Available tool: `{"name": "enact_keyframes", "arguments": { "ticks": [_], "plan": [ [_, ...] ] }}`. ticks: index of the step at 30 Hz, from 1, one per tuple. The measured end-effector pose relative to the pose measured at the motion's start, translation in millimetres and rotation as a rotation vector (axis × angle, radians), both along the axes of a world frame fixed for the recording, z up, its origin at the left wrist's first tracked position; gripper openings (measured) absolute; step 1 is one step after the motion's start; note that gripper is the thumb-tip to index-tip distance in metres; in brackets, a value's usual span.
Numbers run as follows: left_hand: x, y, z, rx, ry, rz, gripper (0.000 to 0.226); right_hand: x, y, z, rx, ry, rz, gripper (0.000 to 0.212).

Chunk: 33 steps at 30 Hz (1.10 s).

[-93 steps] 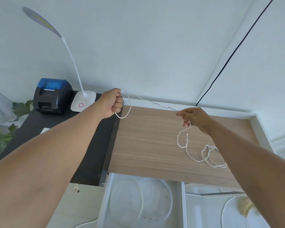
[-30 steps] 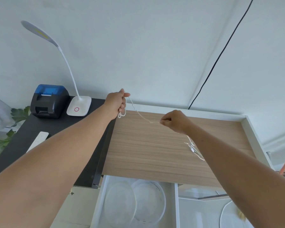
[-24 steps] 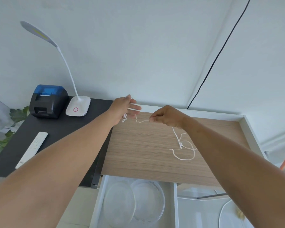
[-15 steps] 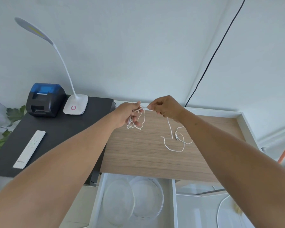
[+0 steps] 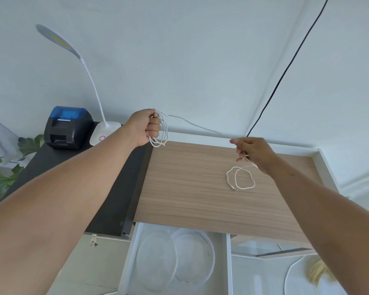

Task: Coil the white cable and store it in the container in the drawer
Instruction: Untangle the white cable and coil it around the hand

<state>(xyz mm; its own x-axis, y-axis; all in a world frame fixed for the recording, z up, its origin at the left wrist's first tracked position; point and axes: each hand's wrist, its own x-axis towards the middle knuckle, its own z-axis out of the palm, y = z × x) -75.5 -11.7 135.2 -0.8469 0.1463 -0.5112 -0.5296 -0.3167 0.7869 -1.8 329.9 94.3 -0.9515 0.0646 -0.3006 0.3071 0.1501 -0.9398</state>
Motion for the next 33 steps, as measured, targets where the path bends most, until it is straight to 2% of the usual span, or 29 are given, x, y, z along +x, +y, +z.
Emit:
{"name": "enact_keyframes", "arguments": {
  "ticks": [2, 4, 7, 9, 13, 15, 19, 22, 25, 28, 30, 33],
  "plan": [
    [0.4, 2.8, -0.1, 0.003, 0.003, 0.033, 0.029, -0.3, -7.8, -3.9, 0.049, 0.086, -0.176, 0.019],
    [3.0, 9.9, -0.7, 0.016, 0.018, 0.056, 0.026, -2.8, -19.9, -5.0, 0.252, 0.149, -0.242, 0.020],
    [7.9, 23.9, -1.7, -0.011, 0.059, 0.038, 0.028, -5.1, -41.2, -5.1, 0.574, 0.192, -0.010, 0.034],
    [10.7, 31.3, -1.7, -0.099, 0.096, -0.004, 0.027, -5.6, -55.7, -1.2, 0.673, 0.184, 0.197, 0.032],
    [18.3, 40.3, -2.5, -0.270, 0.171, -0.106, 0.025, -9.0, -71.6, 9.5, 0.627, 0.088, 0.449, 0.009],
    [22.3, 42.5, -5.0, -0.283, 0.171, -0.143, 0.026, -9.9, -75.8, 14.1, 0.559, 0.049, 0.521, 0.011],
    [32.0, 46.9, -12.8, -0.335, 0.174, -0.222, 0.028, -12.7, -81.3, 22.3, 0.272, 0.009, 0.524, 0.018],
    [39.0, 49.4, -19.3, -0.499, 0.208, -0.291, 0.029, -15.6, -82.5, 25.9, 0.160, 0.022, 0.474, 0.019],
    [43.5, 53.3, -26.3, -0.432, 0.230, -0.364, 0.032, -18.3, -81.0, 27.3, 0.163, 0.042, 0.399, 0.028],
    [45.0, 55.3, -28.1, -0.447, 0.272, -0.410, 0.031, -20.6, -79.0, 27.3, 0.198, 0.056, 0.310, 0.040],
    [41.7, 53.8, -28.4, -0.368, 0.201, -0.406, 0.033, -22.8, -74.8, 27.2, 0.205, 0.060, 0.262, 0.043],
    [37.4, 47.1, -21.0, -0.279, 0.074, -0.419, 0.037, -22.8, -65.2, 27.7, 0.198, 0.050, 0.272, 0.031]
  ]
}}
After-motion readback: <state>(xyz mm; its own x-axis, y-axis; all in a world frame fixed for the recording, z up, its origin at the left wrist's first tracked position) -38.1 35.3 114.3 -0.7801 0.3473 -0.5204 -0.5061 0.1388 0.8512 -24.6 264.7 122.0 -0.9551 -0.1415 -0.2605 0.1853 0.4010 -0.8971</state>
